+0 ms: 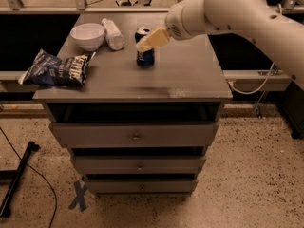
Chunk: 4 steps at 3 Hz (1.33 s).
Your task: Move pepsi can near blue chip bag
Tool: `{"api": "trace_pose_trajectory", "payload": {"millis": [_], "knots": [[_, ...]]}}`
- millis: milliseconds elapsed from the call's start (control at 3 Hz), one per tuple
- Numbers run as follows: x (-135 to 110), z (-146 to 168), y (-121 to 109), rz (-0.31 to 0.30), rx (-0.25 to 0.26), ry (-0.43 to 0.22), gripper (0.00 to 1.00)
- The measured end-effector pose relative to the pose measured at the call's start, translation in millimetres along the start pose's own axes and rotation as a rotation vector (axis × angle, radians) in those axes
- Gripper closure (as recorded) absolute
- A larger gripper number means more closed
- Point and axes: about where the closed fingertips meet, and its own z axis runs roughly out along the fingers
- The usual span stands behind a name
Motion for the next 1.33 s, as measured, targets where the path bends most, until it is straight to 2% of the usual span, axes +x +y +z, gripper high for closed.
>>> {"api": "trace_pose_trajectory", "payload": {"millis": [333, 667, 1000, 1333], "knots": [[7, 47, 18, 0.069, -0.06, -0.004, 0.0], [14, 68, 27, 0.097, -0.09, 0.005, 0.0], [16, 77, 24, 0.129, -0.095, -0.015, 0.16], [12, 77, 16, 0.141, -0.099, -0.056, 0.39]]}}
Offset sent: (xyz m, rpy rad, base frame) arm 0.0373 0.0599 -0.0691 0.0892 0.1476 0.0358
